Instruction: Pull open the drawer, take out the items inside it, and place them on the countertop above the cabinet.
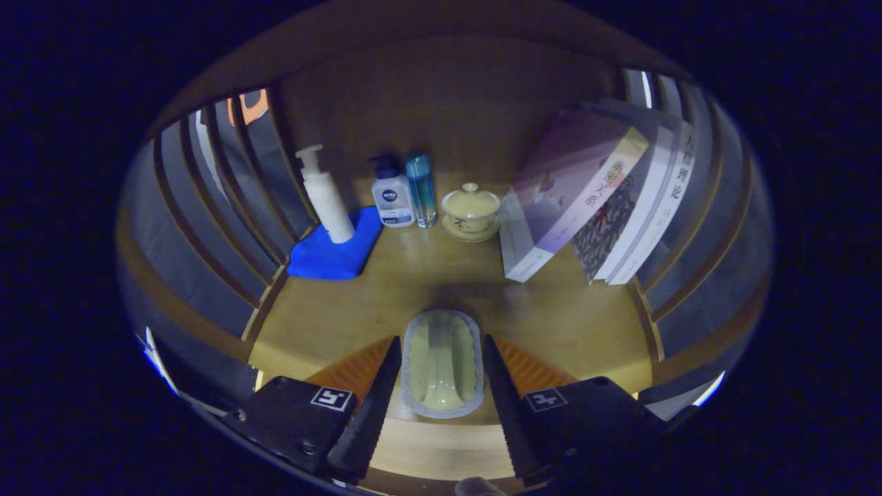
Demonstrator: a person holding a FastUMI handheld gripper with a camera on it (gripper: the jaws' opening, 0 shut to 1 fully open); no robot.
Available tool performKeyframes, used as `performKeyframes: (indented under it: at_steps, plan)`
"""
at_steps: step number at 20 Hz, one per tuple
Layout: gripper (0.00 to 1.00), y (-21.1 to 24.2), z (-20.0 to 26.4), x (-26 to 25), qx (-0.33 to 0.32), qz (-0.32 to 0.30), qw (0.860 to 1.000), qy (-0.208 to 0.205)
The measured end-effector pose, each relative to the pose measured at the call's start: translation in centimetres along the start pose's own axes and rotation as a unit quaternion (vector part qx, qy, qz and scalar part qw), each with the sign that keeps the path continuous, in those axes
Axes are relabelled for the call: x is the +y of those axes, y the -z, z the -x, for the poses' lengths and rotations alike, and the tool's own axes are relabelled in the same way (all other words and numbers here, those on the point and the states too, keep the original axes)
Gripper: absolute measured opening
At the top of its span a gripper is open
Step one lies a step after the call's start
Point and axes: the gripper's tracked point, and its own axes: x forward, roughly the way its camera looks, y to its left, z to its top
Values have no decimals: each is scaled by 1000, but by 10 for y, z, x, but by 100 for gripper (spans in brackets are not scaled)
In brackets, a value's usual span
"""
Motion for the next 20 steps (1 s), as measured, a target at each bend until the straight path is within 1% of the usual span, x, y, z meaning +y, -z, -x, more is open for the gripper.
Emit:
performKeyframes:
  at_steps: [3,6,9,11,12,13,15,17,20]
  plan:
    - [77,8,20,9,-36,1,999,-15]
    - [77,16,46,6,-90,12,996,-6]
    - [82,27,73,11,-143,7,990,-12]
    - [96,37,92,11,-170,-13,985,-17]
    - [100,45,99,12,-177,-21,984,-22]
    - [98,53,107,12,-186,-26,982,-26]
    - [98,64,124,13,-212,-22,977,-28]
    - [98,80,141,17,-239,3,971,-21]
    - [98,100,173,26,-292,46,955,-8]
